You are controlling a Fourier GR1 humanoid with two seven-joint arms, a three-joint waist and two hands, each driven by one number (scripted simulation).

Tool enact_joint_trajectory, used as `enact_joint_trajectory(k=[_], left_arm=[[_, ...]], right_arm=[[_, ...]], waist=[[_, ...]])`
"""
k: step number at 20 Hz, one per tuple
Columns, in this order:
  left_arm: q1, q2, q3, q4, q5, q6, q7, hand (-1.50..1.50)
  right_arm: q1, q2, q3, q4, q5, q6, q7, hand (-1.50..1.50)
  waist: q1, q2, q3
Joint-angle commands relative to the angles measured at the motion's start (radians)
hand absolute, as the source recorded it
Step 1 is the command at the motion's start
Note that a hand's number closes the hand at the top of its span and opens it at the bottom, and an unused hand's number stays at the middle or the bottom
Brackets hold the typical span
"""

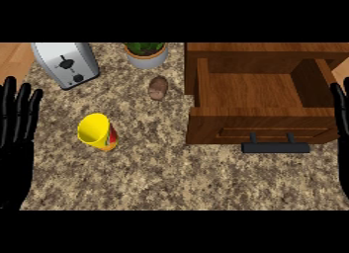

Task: Pick up the cup, place it into the drawer and close the drawer

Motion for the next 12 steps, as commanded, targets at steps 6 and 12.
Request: enact_joint_trajectory(k=[6, 12], left_arm=[[-0.104, 0.211, 0.022, 0.128, 0.424, -0.479, -0.069, -1.50], [-0.177, 0.299, 0.151, 0.448, 0.738, -0.596, 0.107, -1.50]], right_arm=[[-0.015, 0.001, 0.041, 0.023, 0.014, 0.021, -0.006, -1.50], [-0.021, -0.044, 0.074, 0.151, -0.023, 0.115, 0.062, -1.50]], waist=[[-0.019, 0.011, 0.013], [-0.004, 0.011, 0.018]])
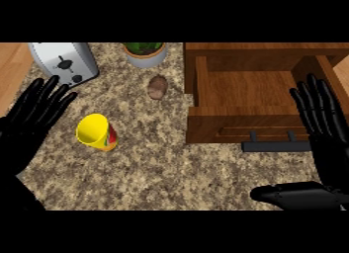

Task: Pick up the cup, place it into the drawer and close the drawer

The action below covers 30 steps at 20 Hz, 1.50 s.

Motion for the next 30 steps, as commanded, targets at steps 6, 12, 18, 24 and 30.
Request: enact_joint_trajectory(k=[6, 12, 18, 24, 30], left_arm=[[-0.247, 0.074, 0.068, 0.512, 0.013, -0.201, -0.045, -1.50], [-0.309, 0.108, 0.109, 0.818, -0.165, -0.330, -0.245, -1.50], [-0.295, 0.092, 0.083, 0.996, -0.395, -0.296, -0.489, -1.50], [-0.394, 0.096, 0.050, 1.293, -0.536, -0.241, -0.689, -1.50], [-0.423, 0.120, 0.035, 1.447, -0.595, -0.221, -0.854, -1.50]], right_arm=[[-0.120, -0.021, -0.026, 0.054, -0.045, 0.033, 0.100, -1.50], [-0.120, -0.042, -0.074, 0.102, -0.080, 0.085, 0.044, -1.50], [-0.164, -0.050, -0.088, 0.101, -0.064, 0.076, 0.068, -1.50], [-0.141, -0.052, -0.101, 0.106, -0.083, 0.106, 0.041, -1.50], [-0.222, -0.026, -0.094, 0.150, -0.068, 0.071, 0.066, -1.50]], waist=[[0.001, -0.006, 0.003], [-0.001, -0.006, 0.003], [-0.004, -0.005, 0.002], [-0.013, -0.002, 0.001], [-0.020, 0.004, 0.000]])
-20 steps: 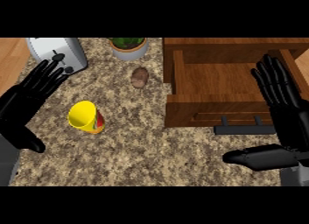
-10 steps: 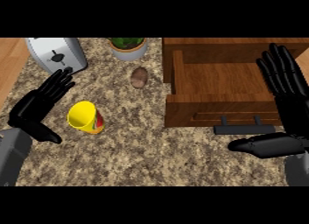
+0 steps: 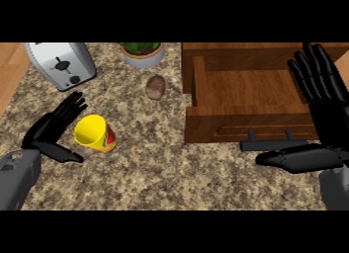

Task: Pick up the cup, place it into the drawer and close the drawer

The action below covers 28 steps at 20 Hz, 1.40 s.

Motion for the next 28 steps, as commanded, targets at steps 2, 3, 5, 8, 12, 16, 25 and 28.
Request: enact_joint_trajectory(k=[2, 3, 5, 8, 12, 16, 25, 28], left_arm=[[0.004, -0.013, -0.040, 0.124, -0.081, -0.041, -0.213, -1.50], [-0.059, -0.003, -0.011, 0.169, -0.064, -0.014, -0.187, -1.50], [-0.038, -0.019, -0.024, 0.186, -0.082, 0.010, -0.233, -1.50], [-0.058, 0.001, -0.015, 0.207, -0.076, 0.000, -0.255, -1.50], [-0.029, 0.000, -0.032, 0.222, -0.092, -0.025, -0.316, -1.50], [-0.029, -0.052, -0.042, 0.241, -0.106, 0.030, -0.346, -1.50], [-0.073, -0.088, -0.048, 0.270, -0.117, 0.053, -0.365, -1.50], [-0.090, -0.079, -0.049, 0.267, -0.115, 0.010, -0.375, -1.50]], right_arm=[[-0.005, -0.013, -0.016, 0.007, -0.006, 0.013, -0.001, -1.50], [0.011, -0.001, 0.006, 0.003, 0.000, 0.019, -0.013, -1.50], [-0.068, -0.036, -0.054, 0.013, -0.053, 0.019, 0.049, -1.50], [-0.053, -0.002, -0.019, 0.028, -0.022, 0.005, 0.013, -1.50], [-0.038, 0.012, 0.004, 0.002, 0.016, -0.016, 0.012, -1.50], [-0.047, -0.036, -0.038, -0.010, -0.066, 0.039, 0.066, -1.50], [-0.044, -0.018, -0.014, -0.019, -0.019, 0.015, 0.051, -1.50], [-0.093, -0.020, -0.024, 0.046, -0.018, 0.017, 0.035, -1.50]], waist=[[-0.002, 0.000, 0.000], [-0.020, 0.007, -0.002], [-0.013, 0.005, -0.002], [-0.020, 0.010, -0.003], [-0.019, 0.009, -0.004], [-0.028, 0.011, -0.004], [-0.030, 0.011, -0.004], [-0.018, 0.013, -0.004]])
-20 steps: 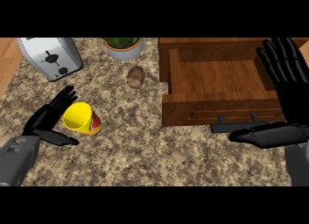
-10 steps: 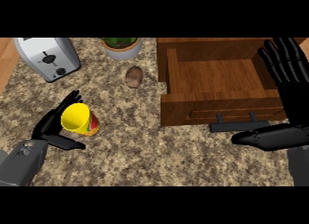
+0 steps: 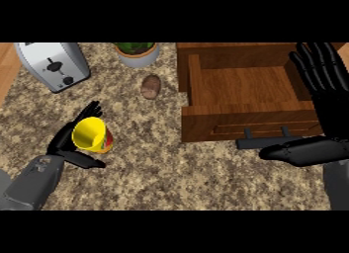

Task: Pick up the cup, place it into the drawer and close the drawer

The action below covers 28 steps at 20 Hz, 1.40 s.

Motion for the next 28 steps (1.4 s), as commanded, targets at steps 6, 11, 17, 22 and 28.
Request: enact_joint_trajectory(k=[6, 11, 17, 22, 28], left_arm=[[-0.013, -0.036, -0.003, 0.019, 0.015, -0.217, -0.097, -1.50], [0.015, -0.076, -0.012, -0.058, 0.009, -0.118, -0.215, 1.50], [-0.004, -0.080, 0.018, -0.079, 0.013, 0.060, -0.290, 1.50], [0.069, -0.143, 0.213, -0.084, 0.174, 0.375, -0.265, 1.50], [0.040, -0.165, 0.233, -0.145, 0.217, 0.234, -0.296, 1.50]], right_arm=[[-0.004, -0.024, -0.018, 0.011, -0.012, 0.023, -0.002, -1.50], [-0.016, -0.038, -0.020, 0.000, -0.002, 0.017, 0.028, -1.50], [-0.003, -0.018, -0.027, 0.022, 0.006, 0.005, -0.015, -1.50], [0.018, -0.035, -0.063, 0.019, -0.037, 0.024, -0.002, -1.50], [0.063, -0.042, -0.060, -0.031, -0.045, 0.039, 0.019, -1.50]], waist=[[-0.011, 0.004, -0.002], [0.000, -0.001, -0.002], [0.000, 0.001, 0.000], [0.035, -0.014, 0.004], [0.035, -0.021, 0.005]])
